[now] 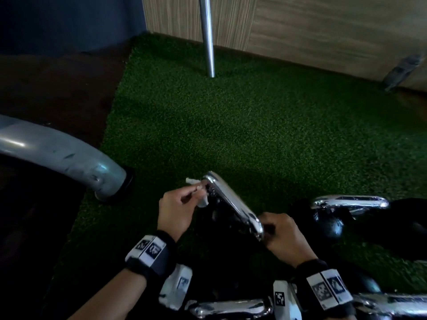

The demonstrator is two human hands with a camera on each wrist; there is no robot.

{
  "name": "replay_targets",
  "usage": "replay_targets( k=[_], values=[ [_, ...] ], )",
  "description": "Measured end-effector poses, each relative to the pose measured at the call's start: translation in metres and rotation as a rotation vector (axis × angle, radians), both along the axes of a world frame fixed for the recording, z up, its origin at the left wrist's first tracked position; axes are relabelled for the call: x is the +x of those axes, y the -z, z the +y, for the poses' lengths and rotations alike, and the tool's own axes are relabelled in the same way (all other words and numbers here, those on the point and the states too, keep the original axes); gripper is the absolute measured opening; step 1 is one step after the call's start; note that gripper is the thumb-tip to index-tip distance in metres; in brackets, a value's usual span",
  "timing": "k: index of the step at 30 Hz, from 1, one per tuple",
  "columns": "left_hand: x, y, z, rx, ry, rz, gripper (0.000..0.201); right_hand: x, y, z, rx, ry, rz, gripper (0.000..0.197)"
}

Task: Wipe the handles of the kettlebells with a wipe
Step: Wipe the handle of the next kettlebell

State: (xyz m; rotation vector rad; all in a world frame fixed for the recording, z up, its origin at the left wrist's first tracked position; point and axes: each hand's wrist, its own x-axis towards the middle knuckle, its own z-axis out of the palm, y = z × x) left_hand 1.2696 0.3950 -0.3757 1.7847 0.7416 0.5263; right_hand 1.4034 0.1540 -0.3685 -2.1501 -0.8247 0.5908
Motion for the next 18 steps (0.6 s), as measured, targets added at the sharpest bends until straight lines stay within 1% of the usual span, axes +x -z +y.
replay_targets(
  k=[2, 5, 6, 7, 9, 10, 11, 13, 15, 18],
  values=[
    [0.021, -0.002, 0.0, 0.003, 0.044, 0.005, 0.023, -0.007, -0.001, 0.005, -0.022, -0.058, 0.025, 0.039],
    [0.042, -0.01, -0.003, -0.011, 0.154, 0.013, 0.021, -0.012, -0.001, 0.014, -0.066, -0.13, 0.073, 0.065],
    [0.045, -0.011, -0.001, -0.024, 0.209, 0.041, 0.021, -0.012, -0.002, 0.017, -0.072, -0.129, 0.077, 0.067],
    [0.047, -0.011, 0.005, -0.057, 0.274, 0.07, 0.021, -0.01, -0.002, 0.02, -0.064, -0.103, 0.067, 0.06],
    [0.044, -0.009, 0.02, -0.14, 0.414, 0.107, 0.024, -0.006, -0.009, 0.029, 0.017, 0.005, 0.011, 0.039],
    [0.042, -0.008, 0.024, -0.129, 0.451, 0.113, 0.028, -0.004, -0.012, 0.032, 0.038, 0.053, 0.013, 0.034],
    [0.039, -0.008, 0.026, -0.094, 0.464, 0.107, 0.031, 0.0, -0.013, 0.036, 0.016, 0.06, 0.041, 0.04],
    [0.038, -0.008, 0.023, -0.051, 0.416, 0.086, 0.038, 0.005, -0.017, 0.044, -0.08, -0.037, 0.081, 0.06],
    [0.041, -0.011, 0.019, 0.004, 0.374, 0.093, 0.04, 0.008, -0.017, 0.051, -0.138, -0.135, 0.128, 0.064],
    [0.047, -0.019, 0.02, 0.158, 0.407, 0.127, 0.033, 0.012, -0.01, 0.052, -0.116, -0.104, 0.205, 0.065]
  ],
)
